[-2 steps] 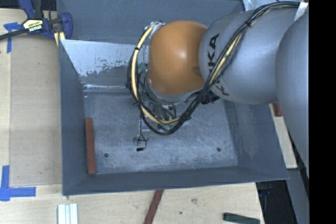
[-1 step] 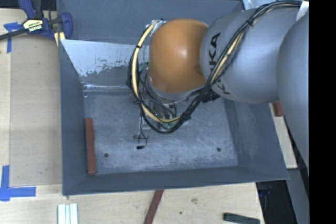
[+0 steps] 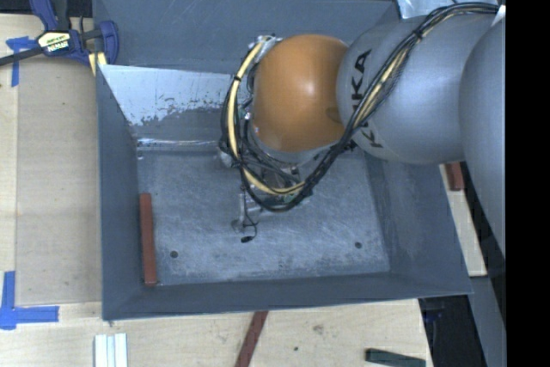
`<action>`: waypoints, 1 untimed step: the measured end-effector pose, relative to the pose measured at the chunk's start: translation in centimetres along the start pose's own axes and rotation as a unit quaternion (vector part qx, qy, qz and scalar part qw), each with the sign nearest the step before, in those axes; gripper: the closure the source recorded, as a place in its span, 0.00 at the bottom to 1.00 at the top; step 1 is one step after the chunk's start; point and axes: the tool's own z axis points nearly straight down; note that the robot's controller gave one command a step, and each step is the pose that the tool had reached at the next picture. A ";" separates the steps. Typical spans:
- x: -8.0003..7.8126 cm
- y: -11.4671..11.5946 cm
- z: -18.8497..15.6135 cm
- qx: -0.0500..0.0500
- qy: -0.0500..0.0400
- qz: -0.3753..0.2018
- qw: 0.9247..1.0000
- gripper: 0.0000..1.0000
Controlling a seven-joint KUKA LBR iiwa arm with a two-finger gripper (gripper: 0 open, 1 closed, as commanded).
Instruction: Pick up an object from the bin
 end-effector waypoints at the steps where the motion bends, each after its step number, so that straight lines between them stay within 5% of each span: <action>1: -1.5 -3.1 4.4 0.002 0.003 -0.092 0.996 0.00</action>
Offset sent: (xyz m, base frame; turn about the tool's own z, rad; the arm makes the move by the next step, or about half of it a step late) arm -0.0116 -0.0536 -0.0553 -0.0413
